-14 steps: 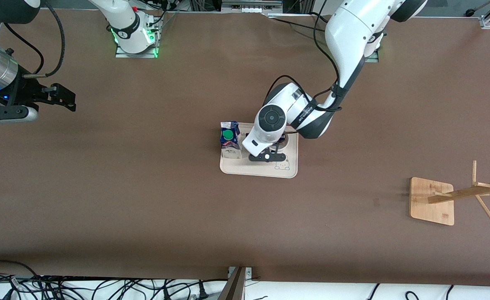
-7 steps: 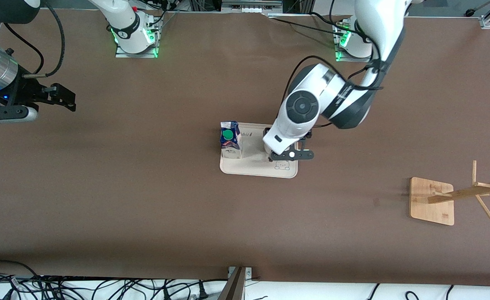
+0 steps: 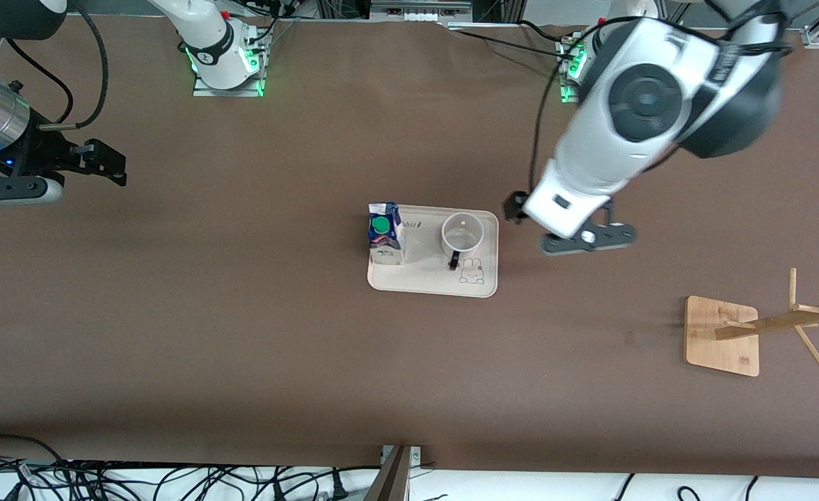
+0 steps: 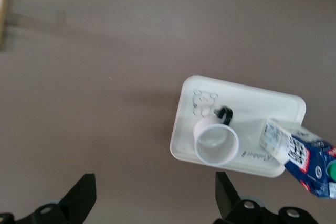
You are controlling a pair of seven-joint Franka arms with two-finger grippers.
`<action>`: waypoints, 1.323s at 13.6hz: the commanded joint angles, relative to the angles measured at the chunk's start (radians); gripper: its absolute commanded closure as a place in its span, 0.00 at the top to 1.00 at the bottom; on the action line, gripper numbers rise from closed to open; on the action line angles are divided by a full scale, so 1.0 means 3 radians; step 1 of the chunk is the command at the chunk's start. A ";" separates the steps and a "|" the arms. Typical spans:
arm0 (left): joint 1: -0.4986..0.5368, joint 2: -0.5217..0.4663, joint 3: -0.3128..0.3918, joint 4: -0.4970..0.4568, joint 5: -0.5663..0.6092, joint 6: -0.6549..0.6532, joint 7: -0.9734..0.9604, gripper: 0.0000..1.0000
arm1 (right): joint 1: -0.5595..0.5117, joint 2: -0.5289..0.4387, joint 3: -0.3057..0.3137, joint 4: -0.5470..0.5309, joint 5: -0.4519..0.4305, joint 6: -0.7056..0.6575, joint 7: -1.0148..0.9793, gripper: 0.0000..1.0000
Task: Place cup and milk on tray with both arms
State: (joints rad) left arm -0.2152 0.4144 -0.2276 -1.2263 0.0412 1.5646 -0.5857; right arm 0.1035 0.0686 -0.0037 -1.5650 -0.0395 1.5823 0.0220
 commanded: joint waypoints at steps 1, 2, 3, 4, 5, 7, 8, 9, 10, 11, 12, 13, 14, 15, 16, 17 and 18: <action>0.0246 -0.0108 -0.0008 0.0197 0.0077 -0.0204 0.0676 1.00 | -0.0048 -0.0045 0.0043 -0.0024 -0.0032 -0.0028 0.0014 1.00; 0.0262 -0.0164 0.0027 0.0171 0.0113 -0.0336 0.0846 1.00 | -0.0048 -0.0045 0.0043 -0.0024 -0.0032 -0.0033 0.0014 1.00; 0.0338 -0.0256 0.0053 0.0171 0.0159 -0.0494 0.0980 1.00 | -0.0048 -0.0045 0.0043 -0.0024 -0.0032 -0.0028 0.0014 1.00; 0.0445 -0.0282 0.0053 0.0171 0.0144 -0.0582 0.1133 1.00 | -0.0048 -0.0039 0.0043 -0.0024 -0.0032 -0.0028 0.0019 1.00; 0.0537 -0.0282 0.0048 0.0136 0.0129 -0.0654 0.1332 1.00 | -0.0048 -0.0044 0.0043 -0.0029 -0.0032 -0.0028 0.0019 1.00; 0.0701 -0.0302 0.0043 0.0028 0.0108 -0.0695 0.1558 1.00 | -0.0048 -0.0039 0.0043 -0.0029 -0.0032 -0.0028 0.0019 1.00; 0.0747 -0.0298 0.0038 0.0033 0.0103 -0.0685 0.1569 1.00 | -0.0048 -0.0039 0.0043 -0.0029 -0.0032 -0.0033 0.0019 1.00; 0.0743 -0.0323 0.0058 0.0008 0.0108 -0.0604 0.1569 1.00 | -0.0048 -0.0039 0.0043 -0.0024 -0.0032 -0.0033 0.0019 1.00; 0.0748 -0.0374 0.0079 -0.0089 0.0093 -0.0487 0.1559 1.00 | -0.0048 -0.0044 0.0043 -0.0029 -0.0032 -0.0033 0.0019 1.00; 0.0733 -0.0511 0.0210 -0.0272 0.0002 -0.0298 0.1559 1.00 | -0.0048 -0.0045 0.0043 -0.0029 -0.0032 -0.0033 0.0014 1.00; 0.0692 -0.0730 0.0353 -0.0598 -0.0070 -0.0043 0.1533 1.00 | -0.0048 -0.0045 0.0043 -0.0024 -0.0032 -0.0033 0.0019 1.00; 0.0641 -0.0960 0.0497 -0.0966 -0.0172 0.0293 0.1543 1.00 | -0.0048 -0.0039 0.0043 -0.0029 -0.0032 -0.0033 0.0014 1.00; 0.0585 -0.1129 0.0660 -0.1222 -0.0295 0.0529 0.1543 1.00 | -0.0048 -0.0044 0.0043 -0.0029 -0.0032 -0.0033 0.0019 1.00; 0.0549 -0.1268 0.0707 -0.1382 -0.0281 0.0588 0.1574 1.00 | -0.0048 -0.0039 0.0043 -0.0024 -0.0032 -0.0033 0.0014 1.00; 0.0548 -0.1426 0.0708 -0.1525 -0.0270 0.0573 0.1574 1.00 | -0.0048 -0.0039 0.0043 -0.0029 -0.0032 -0.0033 0.0019 1.00; 0.0554 -0.1524 0.0682 -0.1643 -0.0255 0.0568 0.1615 1.00 | -0.0048 -0.0044 0.0043 -0.0024 -0.0032 -0.0033 0.0019 1.00; 0.0549 -0.1530 0.0657 -0.1634 -0.0225 0.0471 0.1686 1.00 | -0.0048 -0.0045 0.0043 -0.0029 -0.0032 -0.0033 0.0014 1.00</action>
State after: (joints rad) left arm -0.0289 0.0492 -0.0355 -1.6069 -0.0246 1.6933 -0.1178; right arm 0.1025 0.0686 -0.0037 -1.5654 -0.0395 1.5802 0.0220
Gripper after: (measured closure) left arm 0.000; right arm 0.000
